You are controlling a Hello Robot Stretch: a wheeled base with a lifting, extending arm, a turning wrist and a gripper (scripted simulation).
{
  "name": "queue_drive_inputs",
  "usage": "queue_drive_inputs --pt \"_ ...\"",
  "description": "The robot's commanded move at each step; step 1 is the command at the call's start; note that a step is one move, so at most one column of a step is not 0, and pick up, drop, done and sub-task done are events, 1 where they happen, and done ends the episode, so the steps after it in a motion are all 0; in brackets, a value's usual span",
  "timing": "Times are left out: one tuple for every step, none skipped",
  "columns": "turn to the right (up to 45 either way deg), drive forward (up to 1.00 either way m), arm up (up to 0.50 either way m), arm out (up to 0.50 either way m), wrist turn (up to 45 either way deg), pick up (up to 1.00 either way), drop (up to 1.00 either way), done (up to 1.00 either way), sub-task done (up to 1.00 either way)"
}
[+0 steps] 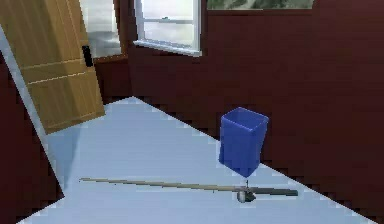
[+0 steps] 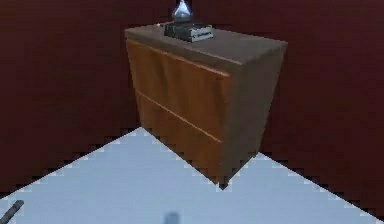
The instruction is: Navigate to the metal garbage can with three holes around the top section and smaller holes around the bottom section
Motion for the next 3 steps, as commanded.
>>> queue_drive_inputs --pt "-24.0 0.0 0.0 0.0 0.0 0.0 0.0 0.0 0.0" --pt "0.0 1.0 0.0 0.0 0.0 0.0 0.0 0.0 0.0" --pt "0.0 0.6 0.0 0.0 0.0 0.0 0.0 0.0 0.0"
